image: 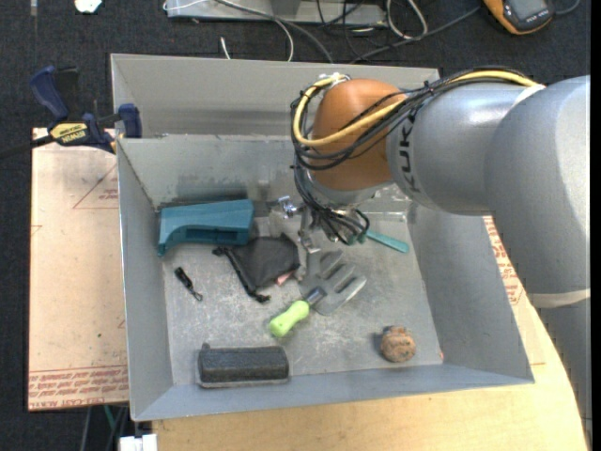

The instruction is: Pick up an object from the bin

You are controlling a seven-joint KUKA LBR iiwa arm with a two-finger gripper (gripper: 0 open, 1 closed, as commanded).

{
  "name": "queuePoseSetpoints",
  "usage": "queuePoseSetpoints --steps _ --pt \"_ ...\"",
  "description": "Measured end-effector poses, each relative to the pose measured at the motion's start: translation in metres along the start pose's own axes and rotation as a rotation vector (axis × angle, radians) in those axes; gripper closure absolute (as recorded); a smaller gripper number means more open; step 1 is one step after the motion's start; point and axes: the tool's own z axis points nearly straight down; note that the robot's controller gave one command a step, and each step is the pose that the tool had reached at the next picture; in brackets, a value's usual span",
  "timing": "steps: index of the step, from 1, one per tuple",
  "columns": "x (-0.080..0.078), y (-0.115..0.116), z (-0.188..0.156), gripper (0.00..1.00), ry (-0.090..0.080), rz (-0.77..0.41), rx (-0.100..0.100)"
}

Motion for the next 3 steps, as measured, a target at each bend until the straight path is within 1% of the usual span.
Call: queuePoseSetpoints --steps 1,2,3 --pt "-0.005 0.012 0.0 1.0 -0.005 -0.068 0.002" --pt "-0.008 0.019 0.0 1.0 -0.004 -0.072 0.008" --pt "-0.008 0.031 -0.014 1.0 -0.005 -0.211 0.005"
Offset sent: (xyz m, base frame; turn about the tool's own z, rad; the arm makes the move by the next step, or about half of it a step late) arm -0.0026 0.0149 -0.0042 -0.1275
